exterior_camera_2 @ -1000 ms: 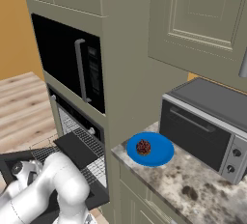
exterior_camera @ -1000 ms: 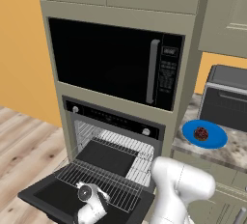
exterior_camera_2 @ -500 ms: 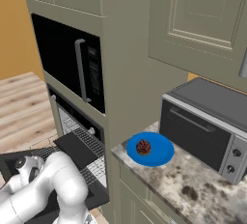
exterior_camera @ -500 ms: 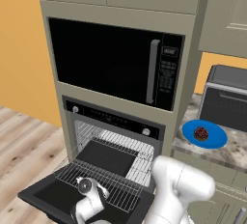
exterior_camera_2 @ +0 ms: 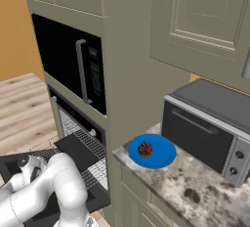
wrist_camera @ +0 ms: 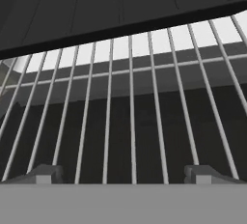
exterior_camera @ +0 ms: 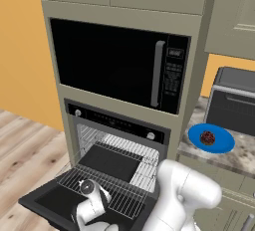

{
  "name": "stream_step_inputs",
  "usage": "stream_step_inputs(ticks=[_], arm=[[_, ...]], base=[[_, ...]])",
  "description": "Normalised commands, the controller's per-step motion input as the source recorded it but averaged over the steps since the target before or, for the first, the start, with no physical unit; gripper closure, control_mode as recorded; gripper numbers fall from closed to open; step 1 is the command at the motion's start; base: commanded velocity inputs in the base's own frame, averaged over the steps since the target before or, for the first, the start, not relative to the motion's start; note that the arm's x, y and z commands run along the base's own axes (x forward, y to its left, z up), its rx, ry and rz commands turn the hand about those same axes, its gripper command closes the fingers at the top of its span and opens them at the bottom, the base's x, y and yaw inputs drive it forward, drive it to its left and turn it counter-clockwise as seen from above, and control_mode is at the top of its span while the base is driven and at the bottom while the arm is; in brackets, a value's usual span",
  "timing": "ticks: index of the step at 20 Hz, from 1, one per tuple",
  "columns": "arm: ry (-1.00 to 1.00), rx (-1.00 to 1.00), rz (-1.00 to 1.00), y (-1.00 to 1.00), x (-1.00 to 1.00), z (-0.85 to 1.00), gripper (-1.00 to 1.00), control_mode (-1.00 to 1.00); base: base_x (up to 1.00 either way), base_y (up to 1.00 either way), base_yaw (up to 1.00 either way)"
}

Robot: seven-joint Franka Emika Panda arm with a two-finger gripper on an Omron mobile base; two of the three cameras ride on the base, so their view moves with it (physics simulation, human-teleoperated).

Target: Take the baked cake out of the oven and place it on the plate for cooling. Then close the oven door.

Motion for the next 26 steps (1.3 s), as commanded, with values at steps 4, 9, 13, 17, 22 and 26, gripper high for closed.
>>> stream_step_inputs(ticks=[4,9,13,17,22,26], arm=[[-0.03,-0.03,0.0,0.0,0.21,-0.31,-1.0,-1.0],[-0.09,-0.04,0.0,0.0,0.11,-0.33,-1.0,-1.0],[-0.09,-0.03,0.0,0.0,0.03,-0.34,-1.0,-1.0],[-0.1,-0.02,0.0,0.0,0.14,-0.32,-1.0,-1.0],[-0.12,-0.02,0.0,0.0,0.14,-0.29,-1.0,-1.0],[-0.11,-0.03,0.0,0.0,0.15,-0.32,-1.0,-1.0]], base=[[0.0,0.0,0.0],[0.0,0.0,0.0],[0.0,0.0,0.0],[0.0,0.0,0.0],[0.0,0.0,0.0],[0.0,0.0,0.0]])
